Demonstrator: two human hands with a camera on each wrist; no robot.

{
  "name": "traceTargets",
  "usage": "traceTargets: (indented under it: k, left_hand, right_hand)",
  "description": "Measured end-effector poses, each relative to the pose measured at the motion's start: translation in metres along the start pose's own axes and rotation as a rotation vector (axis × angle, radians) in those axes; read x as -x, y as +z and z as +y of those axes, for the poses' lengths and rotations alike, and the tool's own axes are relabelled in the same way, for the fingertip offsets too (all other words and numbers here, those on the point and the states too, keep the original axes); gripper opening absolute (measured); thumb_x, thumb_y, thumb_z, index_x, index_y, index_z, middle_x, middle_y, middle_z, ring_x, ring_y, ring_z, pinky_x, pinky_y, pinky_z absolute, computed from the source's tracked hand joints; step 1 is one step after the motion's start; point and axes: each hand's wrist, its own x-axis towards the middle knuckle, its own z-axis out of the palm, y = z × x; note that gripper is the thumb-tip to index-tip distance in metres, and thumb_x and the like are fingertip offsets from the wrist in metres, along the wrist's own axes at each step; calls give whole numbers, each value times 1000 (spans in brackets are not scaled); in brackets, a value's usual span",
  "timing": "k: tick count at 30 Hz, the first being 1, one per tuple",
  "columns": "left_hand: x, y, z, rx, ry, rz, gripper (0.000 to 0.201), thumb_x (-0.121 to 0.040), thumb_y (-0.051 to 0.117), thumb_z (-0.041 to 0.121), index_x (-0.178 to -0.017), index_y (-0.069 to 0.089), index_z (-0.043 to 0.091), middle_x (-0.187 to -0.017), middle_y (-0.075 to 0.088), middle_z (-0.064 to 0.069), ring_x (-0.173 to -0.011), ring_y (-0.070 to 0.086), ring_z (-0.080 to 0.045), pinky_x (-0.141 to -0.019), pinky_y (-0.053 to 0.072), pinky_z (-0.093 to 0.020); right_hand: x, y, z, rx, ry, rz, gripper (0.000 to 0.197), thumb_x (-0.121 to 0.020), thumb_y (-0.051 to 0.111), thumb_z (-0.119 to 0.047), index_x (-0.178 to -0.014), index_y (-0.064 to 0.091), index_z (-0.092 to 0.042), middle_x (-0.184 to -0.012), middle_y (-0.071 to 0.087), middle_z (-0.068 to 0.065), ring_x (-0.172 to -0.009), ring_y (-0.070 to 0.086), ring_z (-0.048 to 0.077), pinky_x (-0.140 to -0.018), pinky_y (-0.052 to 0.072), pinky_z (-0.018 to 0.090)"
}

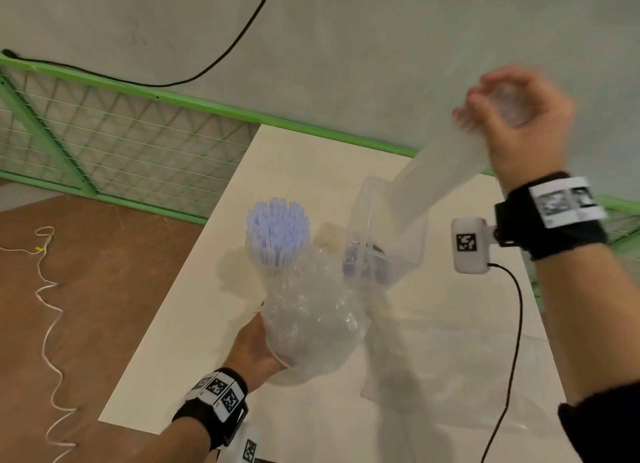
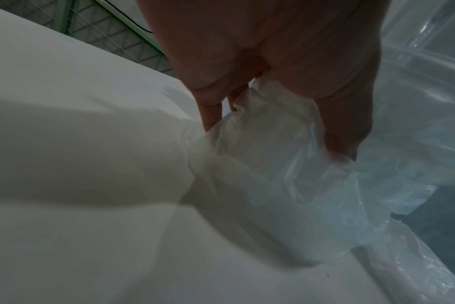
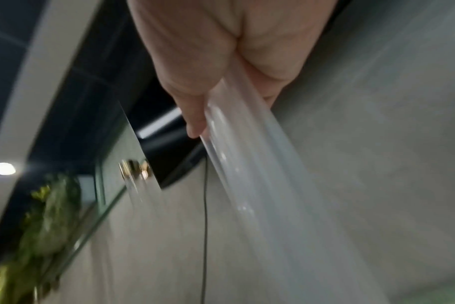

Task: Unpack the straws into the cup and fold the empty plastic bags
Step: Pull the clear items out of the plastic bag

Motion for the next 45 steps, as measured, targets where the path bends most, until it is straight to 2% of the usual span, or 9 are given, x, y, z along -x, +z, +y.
traceTargets:
  k: [7, 9, 12, 14, 18, 23, 34, 41, 45]
  left_hand:
    - [1, 0, 1, 26, -6, 0, 90, -36, 91, 41, -119, 58, 32, -117, 66, 12, -112, 61, -6, -98, 49, -28]
    - [1, 0, 2, 46, 1, 3, 90, -37, 92, 40, -120, 58, 30, -117, 67, 10, -113, 61, -8, -99, 49, -30]
    - [3, 0, 4, 70, 14, 0, 90, -38, 91, 40, -120, 59, 27, -118, 67, 7, -114, 61, -10, -99, 49, -31]
    - [4, -1, 4, 76, 15, -4, 87, -39, 91, 40, -120, 59, 28, -119, 67, 6, -115, 61, -11, -100, 49, -34]
    - [1, -1, -3, 88, -35, 7, 91, -31, 96, 38, -115, 61, 33, -113, 70, 8, -112, 64, -13, -99, 51, -43]
    - [-2, -2, -9, 29, -33, 10, 86, -37, 97, 32, -114, 61, 43, -114, 69, 15, -111, 64, -9, -97, 52, -41]
    - [0, -1, -3, 23, -41, -3, 94, -37, 94, 35, -123, 60, 20, -112, 70, 13, -107, 63, 3, -90, 50, -15]
    - [-2, -1, 3, 171, -151, 6, 104, -25, 100, 39, -119, 61, 19, -112, 72, 3, -107, 67, -17, -93, 52, -38]
    - [-2, 2, 9, 130, -158, 17, 77, -44, 95, 1, -111, 60, 16, -101, 72, 3, -103, 67, -17, -76, 52, -15]
  right_hand:
    - [42, 33, 56, 263, 345, -524, 34, -85, 70, -49, -115, 63, -37, -118, 65, -13, -113, 58, 6, -104, 45, 41]
    - [47, 33, 58, 422, 420, -804, 60, -77, 57, -72, -133, 46, -54, -151, 41, -8, -143, 31, 15, -118, 26, 43]
    - [45, 30, 52, 496, 471, -820, 62, -75, 44, -85, -133, 26, -71, -164, -1, -8, -151, -5, 27, -118, 8, 60]
    - [47, 27, 36, 452, 349, -718, 50, -85, 56, -64, -131, 38, -62, -162, 16, -9, -149, 14, 22, -117, 17, 58]
    - [79, 28, -8, 213, 148, -740, 46, -82, 63, 4, -117, 60, -26, -118, 66, -4, -103, 64, 11, -91, 51, 43]
    - [151, 34, -37, 180, 160, -1093, 63, -75, 76, -17, -132, 49, -26, -137, 48, -13, -123, 48, 3, -97, 43, 18]
    - [197, 49, -35, 107, 177, -842, 44, -79, 76, -22, -118, 55, -25, -115, 59, -16, -110, 56, 1, -91, 48, 23]
    - [207, 61, -38, 87, 143, -747, 37, -80, 74, -16, -112, 58, -21, -101, 60, -8, -95, 56, 4, -85, 45, 19]
    - [213, 65, -40, 81, 164, -681, 31, -79, 73, -12, -105, 58, -19, -99, 58, -7, -90, 56, 8, -79, 45, 18]
